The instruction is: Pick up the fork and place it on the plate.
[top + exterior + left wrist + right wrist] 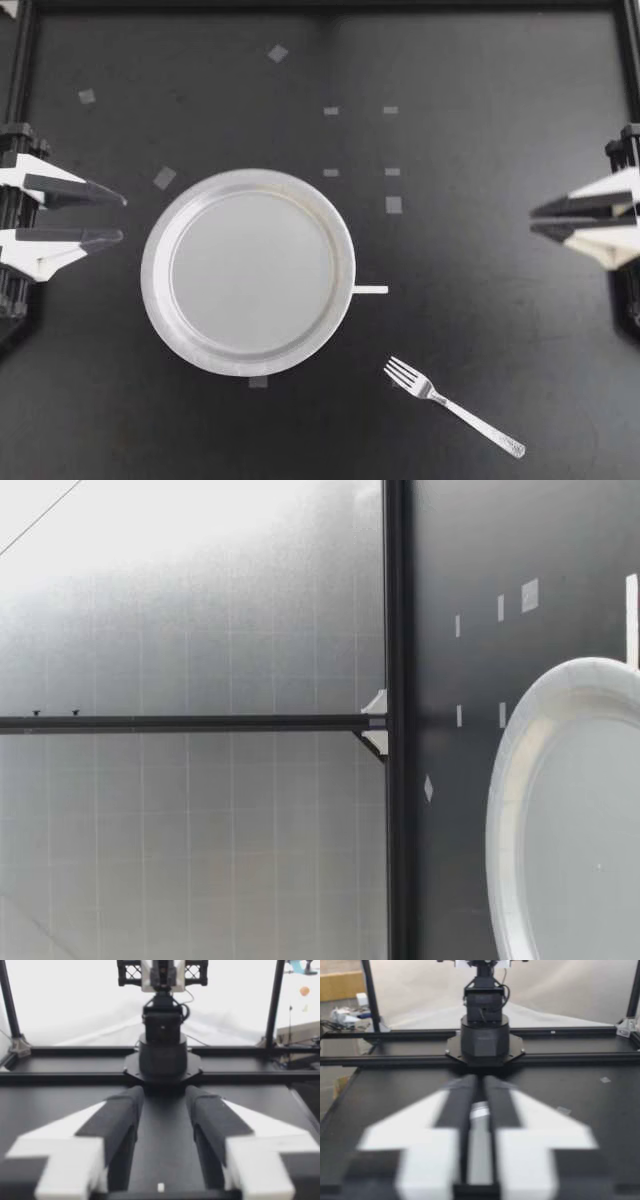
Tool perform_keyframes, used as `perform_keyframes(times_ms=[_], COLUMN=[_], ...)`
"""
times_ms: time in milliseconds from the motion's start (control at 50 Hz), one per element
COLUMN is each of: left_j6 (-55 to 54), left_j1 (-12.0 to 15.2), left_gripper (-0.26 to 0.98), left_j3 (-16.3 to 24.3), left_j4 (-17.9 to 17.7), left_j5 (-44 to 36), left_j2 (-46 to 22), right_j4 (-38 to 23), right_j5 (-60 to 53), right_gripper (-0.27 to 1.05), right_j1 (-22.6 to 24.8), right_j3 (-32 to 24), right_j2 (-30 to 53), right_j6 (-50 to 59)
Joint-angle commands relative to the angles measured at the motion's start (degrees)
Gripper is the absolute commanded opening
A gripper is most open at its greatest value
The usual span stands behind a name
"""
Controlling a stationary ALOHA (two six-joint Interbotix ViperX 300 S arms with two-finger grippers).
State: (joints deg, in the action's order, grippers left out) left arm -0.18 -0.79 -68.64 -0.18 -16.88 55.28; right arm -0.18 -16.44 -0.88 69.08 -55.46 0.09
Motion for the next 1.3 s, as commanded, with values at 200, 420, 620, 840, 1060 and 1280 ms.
perform_keyframes(times_ms=[200, 420, 620, 840, 1060, 1280], left_j6=[-3.60, -3.25, 0.26, 1.85, 1.41, 1.58], left_j1=[-0.18, -0.09, -0.18, -0.09, -0.18, -0.09], left_gripper=[-0.04, -0.04, -0.04, -0.04, -0.04, -0.04], left_j3=[-2.20, -1.49, -1.14, -1.32, -1.58, -1.85], left_j4=[-5.54, -5.36, -5.19, -5.19, -5.19, -5.19], left_j5=[0.35, 3.08, -0.09, -0.18, -0.18, -0.09], left_j2=[0.62, 0.62, 1.14, -0.70, -1.32, -0.97], right_j4=[9.14, 15.29, 23.64, 24.26, 24.08, 23.55], right_j5=[18.81, 41.13, 36.39, 26.54, 25.93, 28.21], right_gripper=[-0.10, -0.10, -0.05, 0.17, 0.54, 0.53], right_j1=[0.26, 6.50, 15.38, 21.71, 21.71, 21.97], right_j3=[-7.47, -14.24, -12.39, -9.40, -9.58, -12.83], right_j2=[-1.32, 2.90, 8.70, 18.81, 29.44, 40.96], right_j6=[9.23, 20.74, 28.65, 35.77, 36.91, 36.91])
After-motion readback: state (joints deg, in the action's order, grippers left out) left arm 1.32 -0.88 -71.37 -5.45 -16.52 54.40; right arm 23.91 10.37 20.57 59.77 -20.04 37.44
